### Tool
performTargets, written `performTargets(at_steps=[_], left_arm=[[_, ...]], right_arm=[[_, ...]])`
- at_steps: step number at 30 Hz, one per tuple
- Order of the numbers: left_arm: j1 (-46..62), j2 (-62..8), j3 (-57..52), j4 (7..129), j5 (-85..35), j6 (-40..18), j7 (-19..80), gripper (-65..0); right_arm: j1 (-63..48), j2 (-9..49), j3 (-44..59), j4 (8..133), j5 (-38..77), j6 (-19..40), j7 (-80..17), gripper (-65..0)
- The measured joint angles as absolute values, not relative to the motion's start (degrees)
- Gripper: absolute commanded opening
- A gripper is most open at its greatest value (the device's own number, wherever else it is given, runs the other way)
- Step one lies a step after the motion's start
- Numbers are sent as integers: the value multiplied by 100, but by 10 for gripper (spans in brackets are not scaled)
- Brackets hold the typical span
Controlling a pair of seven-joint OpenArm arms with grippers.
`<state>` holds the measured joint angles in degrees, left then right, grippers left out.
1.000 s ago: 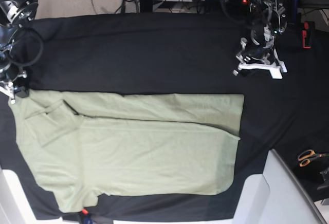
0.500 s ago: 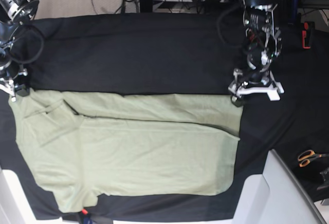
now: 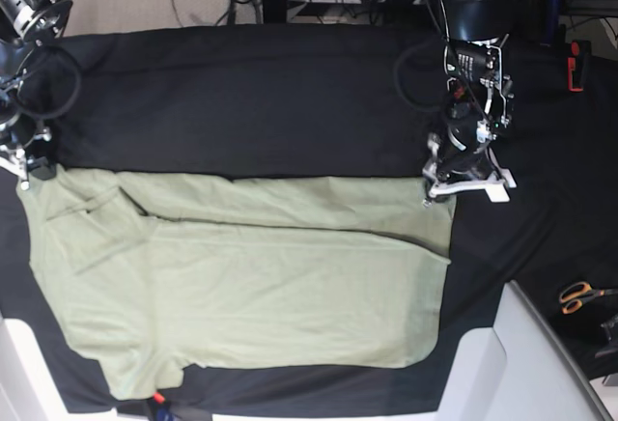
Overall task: Fold the T-shirt properly
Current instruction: 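Lay the held edge down over the shirt and open both grippers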
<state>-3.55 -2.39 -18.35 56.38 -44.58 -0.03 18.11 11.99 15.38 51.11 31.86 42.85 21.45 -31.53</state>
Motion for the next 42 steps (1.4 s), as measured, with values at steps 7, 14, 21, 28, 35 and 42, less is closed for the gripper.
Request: performTargets(at_steps=[7, 14, 21, 28, 35, 42], left_arm=[[-102, -250, -1813, 5940, -4456, 8, 1916, -650], [1098, -416, -1787, 7231, -4453, 113, 2215, -650], [2421, -419, -1831, 8409, -4427, 130, 2257, -650], [3081, -419, -1835, 8781, -4388, 150, 2248, -650], [3433, -523, -1844, 8941, -4375, 152, 2211, -650], [3474, -620, -1835, 8927, -4379, 132, 2189, -650]], right_arm=[[1120, 1535, 5109, 3376, 4270, 2141, -3382, -650], [270, 1472, 5107, 4840, 4091, 1992, -4115, -650], [-285, 1435, 5100, 5555, 4169, 2045, -4580, -650], [-982, 1063, 5122, 6300, 4154, 2012, -4552, -650], [-1474, 810, 5111, 6855, 4150, 2012, -4574, -650], [-1708, 644, 5111, 7081, 4169, 2012, -4554, -650]])
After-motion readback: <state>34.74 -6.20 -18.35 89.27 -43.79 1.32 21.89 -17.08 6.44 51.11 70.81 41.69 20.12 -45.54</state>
